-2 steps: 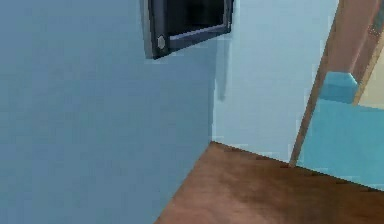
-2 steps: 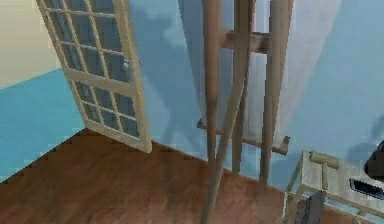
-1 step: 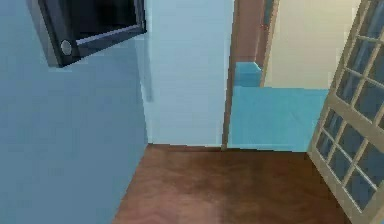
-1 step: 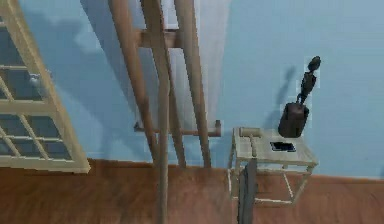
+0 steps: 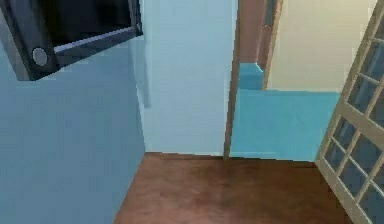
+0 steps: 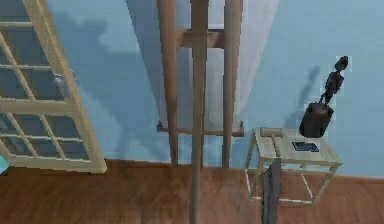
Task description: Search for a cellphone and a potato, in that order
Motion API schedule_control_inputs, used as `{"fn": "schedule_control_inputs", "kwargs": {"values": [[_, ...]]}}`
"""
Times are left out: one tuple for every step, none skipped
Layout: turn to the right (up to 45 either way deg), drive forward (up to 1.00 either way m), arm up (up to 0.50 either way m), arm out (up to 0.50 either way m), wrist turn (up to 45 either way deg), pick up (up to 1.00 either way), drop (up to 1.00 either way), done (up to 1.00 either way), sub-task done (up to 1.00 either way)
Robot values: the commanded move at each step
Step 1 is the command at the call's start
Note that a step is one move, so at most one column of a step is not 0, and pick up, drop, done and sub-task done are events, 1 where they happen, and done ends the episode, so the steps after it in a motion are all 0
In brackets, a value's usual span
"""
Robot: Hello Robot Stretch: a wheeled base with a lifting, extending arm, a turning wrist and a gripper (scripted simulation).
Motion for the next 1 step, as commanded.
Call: {"fn": "schedule_control_inputs", "kwargs": {"values": [[30.0, 0.00, 0.00, 0.00, 0.0, 0.00, 0.00, 0.00, 0.00]]}}
